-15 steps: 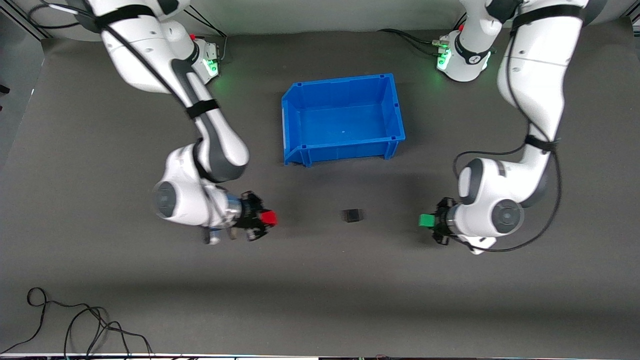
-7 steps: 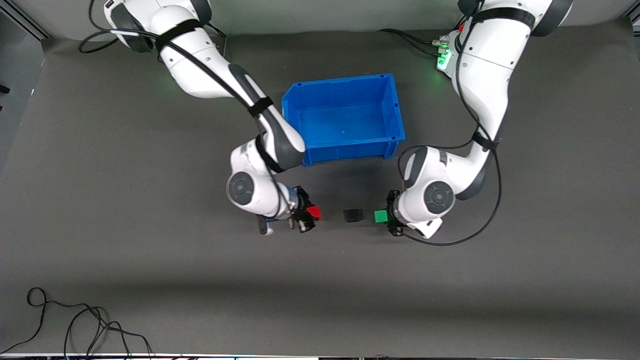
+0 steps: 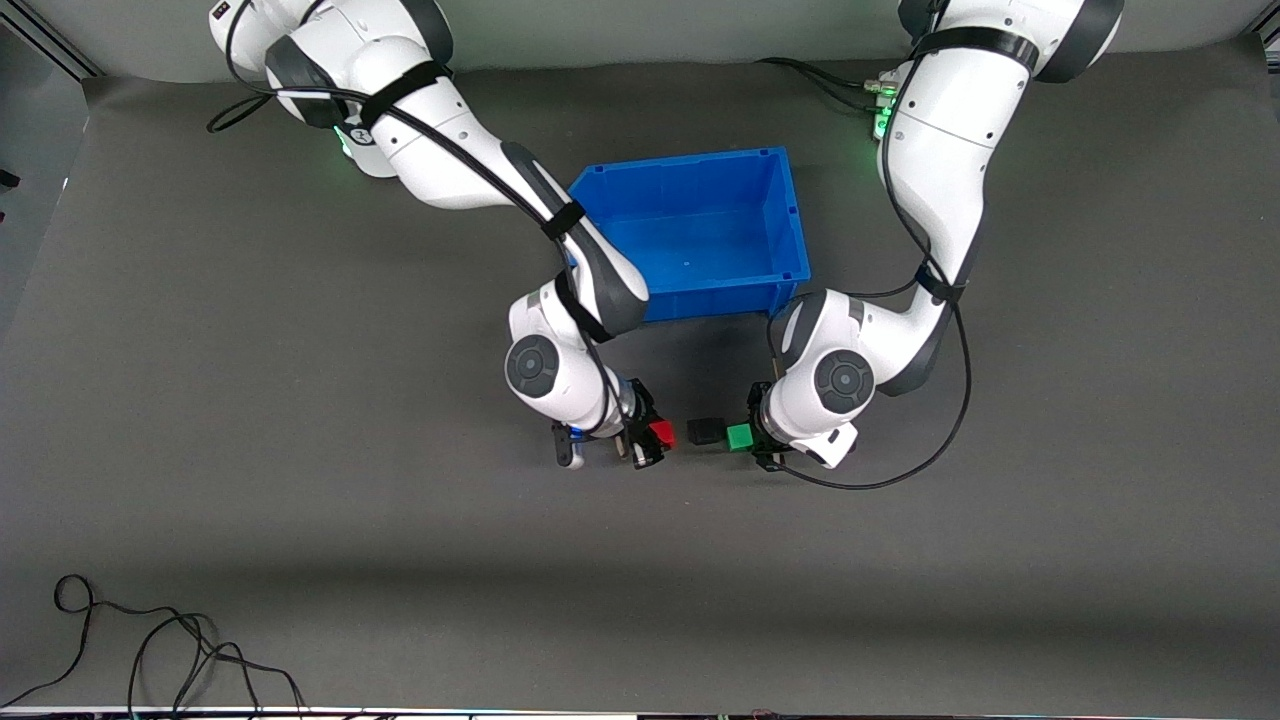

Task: Attach green and red cubes to black cube
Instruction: 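Press the red and green cubes against the black cube from both sides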

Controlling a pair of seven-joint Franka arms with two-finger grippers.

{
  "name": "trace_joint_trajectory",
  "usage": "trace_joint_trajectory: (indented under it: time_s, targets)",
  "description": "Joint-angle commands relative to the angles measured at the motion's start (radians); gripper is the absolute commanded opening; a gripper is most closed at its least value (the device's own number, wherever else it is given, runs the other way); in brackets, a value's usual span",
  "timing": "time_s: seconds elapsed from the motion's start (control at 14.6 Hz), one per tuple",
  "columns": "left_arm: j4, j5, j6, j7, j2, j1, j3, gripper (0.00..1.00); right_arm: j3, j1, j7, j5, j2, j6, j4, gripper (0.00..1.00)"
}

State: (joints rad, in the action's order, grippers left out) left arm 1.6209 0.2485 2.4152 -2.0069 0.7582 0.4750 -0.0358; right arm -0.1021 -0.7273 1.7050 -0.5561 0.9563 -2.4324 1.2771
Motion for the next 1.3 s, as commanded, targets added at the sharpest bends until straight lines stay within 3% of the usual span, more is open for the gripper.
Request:
trace_joint_trajectory:
  time_s: [0.0,0.55,0.68,0.75,0.82,0.89,0.96,1.23]
  targets:
    - [-0.019,0.002,0.001,-0.013,0.016,0.024,0.017,0.00,-0.014,-0.030,0.050,-0.016,0.054,-0.017,-0.073,0.33]
    - [-0.021,-0.008,-0.001,0.014,0.016,0.048,0.017,0.00,-0.016,-0.060,0.090,-0.005,0.082,-0.089,-0.078,0.34]
    - [-0.022,-0.008,-0.005,0.030,0.013,0.048,0.017,0.01,-0.016,-0.060,0.090,-0.001,0.082,-0.089,-0.075,0.40]
    - [-0.024,-0.009,-0.007,0.031,0.012,0.048,0.017,0.10,-0.016,-0.060,0.088,-0.001,0.082,-0.089,-0.074,0.44]
    - [-0.029,-0.017,-0.007,0.040,0.009,0.047,0.017,0.38,-0.018,-0.058,0.090,-0.001,0.081,-0.089,-0.073,0.73]
    - [-0.041,-0.031,-0.010,0.062,0.007,0.047,0.019,0.83,-0.021,-0.057,0.091,-0.002,0.078,-0.088,-0.073,0.99]
    - [-0.061,-0.034,-0.018,0.065,0.006,0.045,0.019,1.00,-0.024,-0.055,0.088,-0.001,0.070,-0.088,-0.073,1.00]
    - [-0.084,-0.057,-0.114,0.111,-0.063,-0.018,0.028,1.00,-0.067,-0.041,0.076,0.018,0.000,-0.006,-0.062,1.00]
